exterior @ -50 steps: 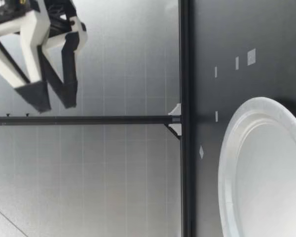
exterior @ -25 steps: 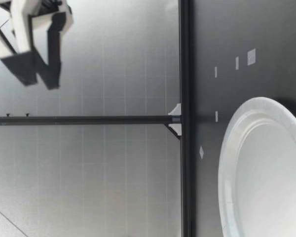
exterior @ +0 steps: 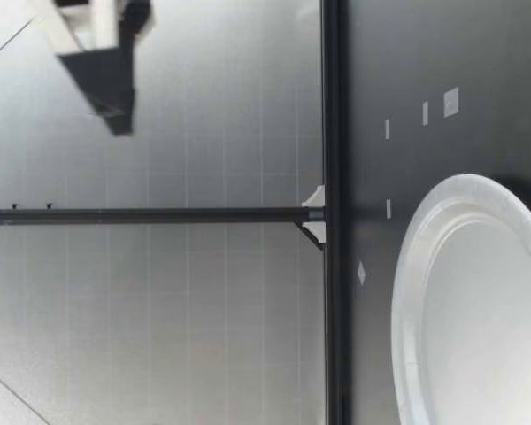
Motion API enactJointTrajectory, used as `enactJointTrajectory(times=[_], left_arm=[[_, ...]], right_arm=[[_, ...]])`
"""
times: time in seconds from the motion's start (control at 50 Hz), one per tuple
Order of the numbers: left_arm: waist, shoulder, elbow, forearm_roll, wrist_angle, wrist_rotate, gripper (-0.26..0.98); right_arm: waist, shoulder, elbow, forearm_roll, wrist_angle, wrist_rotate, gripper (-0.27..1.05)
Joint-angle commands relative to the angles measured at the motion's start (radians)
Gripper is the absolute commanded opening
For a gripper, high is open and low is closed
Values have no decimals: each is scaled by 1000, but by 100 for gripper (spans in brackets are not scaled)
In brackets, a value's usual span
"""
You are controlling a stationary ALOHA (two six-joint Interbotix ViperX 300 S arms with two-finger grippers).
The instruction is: Pick up the fork and place it on the plate.
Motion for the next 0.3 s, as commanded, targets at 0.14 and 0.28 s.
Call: enactJointTrajectory(times=[0.14, 0.28], left_arm=[[23, 0, 34, -52, 18, -6, 68], [23, -8, 55, -54, 48, -26, 68]], right_arm=[[-3, 21, -8, 5, -12, 2, 75], [-3, 26, 5, 5, -15, 14, 75]])
